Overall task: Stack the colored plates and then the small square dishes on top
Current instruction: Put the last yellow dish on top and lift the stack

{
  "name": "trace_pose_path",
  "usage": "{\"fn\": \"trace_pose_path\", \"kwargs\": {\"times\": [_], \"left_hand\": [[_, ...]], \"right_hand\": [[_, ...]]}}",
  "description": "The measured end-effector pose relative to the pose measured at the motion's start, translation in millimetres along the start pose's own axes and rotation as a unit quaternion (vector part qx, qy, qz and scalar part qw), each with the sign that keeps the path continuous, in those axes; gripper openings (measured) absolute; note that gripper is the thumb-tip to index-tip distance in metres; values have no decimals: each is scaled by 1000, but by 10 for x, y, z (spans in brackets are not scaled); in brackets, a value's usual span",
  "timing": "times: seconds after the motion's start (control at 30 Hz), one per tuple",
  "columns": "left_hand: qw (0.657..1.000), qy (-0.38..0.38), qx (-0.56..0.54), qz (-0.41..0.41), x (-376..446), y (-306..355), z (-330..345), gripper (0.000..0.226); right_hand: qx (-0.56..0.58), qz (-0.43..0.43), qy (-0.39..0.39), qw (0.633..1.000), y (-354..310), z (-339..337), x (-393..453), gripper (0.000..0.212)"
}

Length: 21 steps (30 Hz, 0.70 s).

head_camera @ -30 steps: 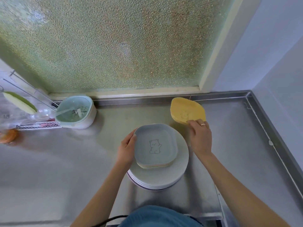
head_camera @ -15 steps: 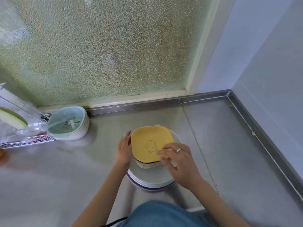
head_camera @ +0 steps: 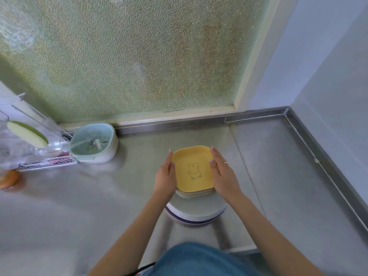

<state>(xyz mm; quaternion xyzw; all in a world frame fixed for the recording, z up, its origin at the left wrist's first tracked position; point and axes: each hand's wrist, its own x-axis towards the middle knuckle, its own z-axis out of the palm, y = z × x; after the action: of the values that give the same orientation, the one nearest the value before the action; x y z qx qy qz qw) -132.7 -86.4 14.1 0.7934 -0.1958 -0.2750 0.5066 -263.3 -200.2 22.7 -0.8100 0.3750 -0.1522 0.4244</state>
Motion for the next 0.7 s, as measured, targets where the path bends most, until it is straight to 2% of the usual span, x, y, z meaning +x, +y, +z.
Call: {"fn": "trace_pose_path", "kwargs": {"times": [0.27, 0.37, 0.5, 0.57, 0.63, 0.7], "left_hand": [[999, 25, -27, -6, 19, -26, 38, 42], [998, 24, -60, -8, -68, -22, -32, 41], [992, 49, -105, -51, -242, -267, -129, 46], [989, 46, -111, -91, -380, -453, -56, 51], [989, 61, -89, -98, -501, -600, 66, 63], [986, 78, -83, -118, -542, -665, 133, 70]], "right_hand": [[33, -9, 18, 999, 50, 60, -5, 46], [110, 8, 0, 994, 89, -15, -53, 54], [182, 110, 70, 975, 462, -212, -193, 52], [193, 154, 35, 968, 693, -179, -283, 51], [213, 167, -9, 963, 793, -53, -367, 46], [242, 182, -12, 953, 789, 63, -426, 44]]}}
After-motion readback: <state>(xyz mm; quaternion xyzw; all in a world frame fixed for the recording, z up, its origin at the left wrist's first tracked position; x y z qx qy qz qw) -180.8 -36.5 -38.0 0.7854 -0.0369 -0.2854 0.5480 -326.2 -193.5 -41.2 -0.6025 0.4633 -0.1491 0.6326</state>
